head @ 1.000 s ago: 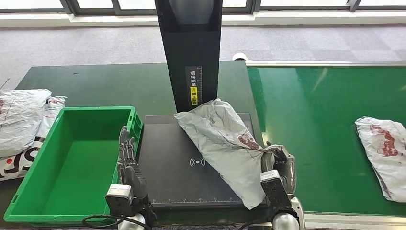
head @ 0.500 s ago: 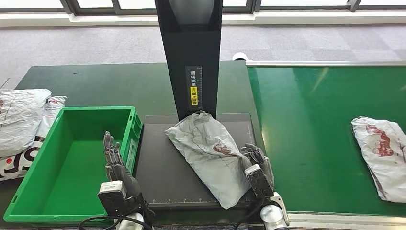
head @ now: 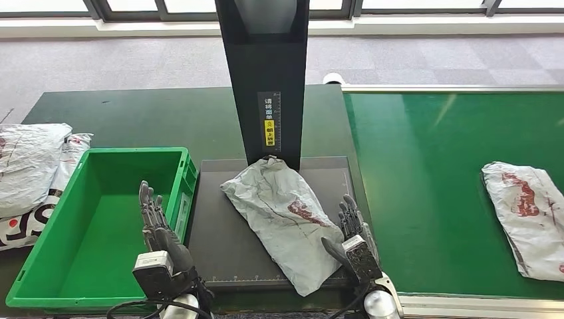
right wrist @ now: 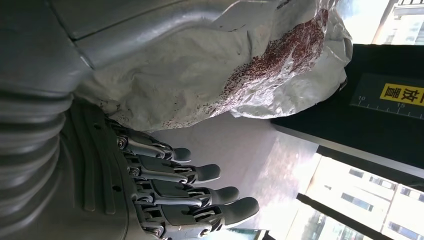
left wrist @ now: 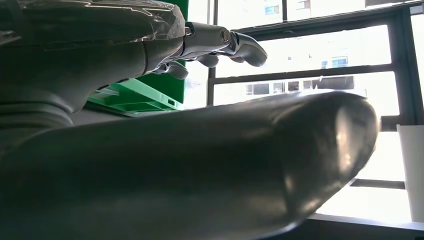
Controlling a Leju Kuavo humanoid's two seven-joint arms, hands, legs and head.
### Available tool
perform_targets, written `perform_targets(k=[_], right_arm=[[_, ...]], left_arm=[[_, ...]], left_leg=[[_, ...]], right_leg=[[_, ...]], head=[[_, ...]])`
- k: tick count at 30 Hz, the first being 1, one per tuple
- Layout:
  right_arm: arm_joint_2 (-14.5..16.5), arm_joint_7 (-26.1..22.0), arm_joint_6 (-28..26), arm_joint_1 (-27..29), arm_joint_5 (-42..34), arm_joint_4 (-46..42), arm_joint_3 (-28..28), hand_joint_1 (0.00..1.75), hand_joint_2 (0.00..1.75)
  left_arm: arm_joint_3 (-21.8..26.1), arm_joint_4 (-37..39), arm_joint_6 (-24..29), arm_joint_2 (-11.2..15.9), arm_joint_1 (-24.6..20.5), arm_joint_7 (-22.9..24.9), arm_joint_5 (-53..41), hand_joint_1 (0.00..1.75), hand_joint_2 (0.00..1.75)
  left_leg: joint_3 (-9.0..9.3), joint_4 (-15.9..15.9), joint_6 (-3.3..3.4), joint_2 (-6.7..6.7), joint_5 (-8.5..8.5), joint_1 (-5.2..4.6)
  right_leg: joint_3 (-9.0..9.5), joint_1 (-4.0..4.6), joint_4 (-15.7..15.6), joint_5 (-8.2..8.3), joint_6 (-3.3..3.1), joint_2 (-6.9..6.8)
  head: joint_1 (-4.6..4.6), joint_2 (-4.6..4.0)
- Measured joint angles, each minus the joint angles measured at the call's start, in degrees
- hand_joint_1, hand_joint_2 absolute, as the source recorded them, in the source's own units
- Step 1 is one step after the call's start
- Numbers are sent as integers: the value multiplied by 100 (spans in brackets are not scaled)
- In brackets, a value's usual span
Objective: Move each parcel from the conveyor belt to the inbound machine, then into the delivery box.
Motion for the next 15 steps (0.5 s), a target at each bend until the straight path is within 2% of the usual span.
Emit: perform_targets(k=[7, 15], right_arm=[[-4, 126, 452, 445, 124, -821, 298, 0, 175], [-9, 149, 507, 677, 152, -1372, 514, 0, 175]], left_arm=[[-20, 15, -278, 12, -6, 0, 0, 0, 0], [-20, 17, -322, 12, -7, 0, -27, 0, 0]], left_leg=[[-3, 0, -1, 0, -3, 0], [-3, -1, -2, 0, -3, 0]], right_leg=[[-5, 0, 0, -2, -2, 1], [-5, 0, 0, -3, -3, 1]], head=[[0, 0], [0, 0]])
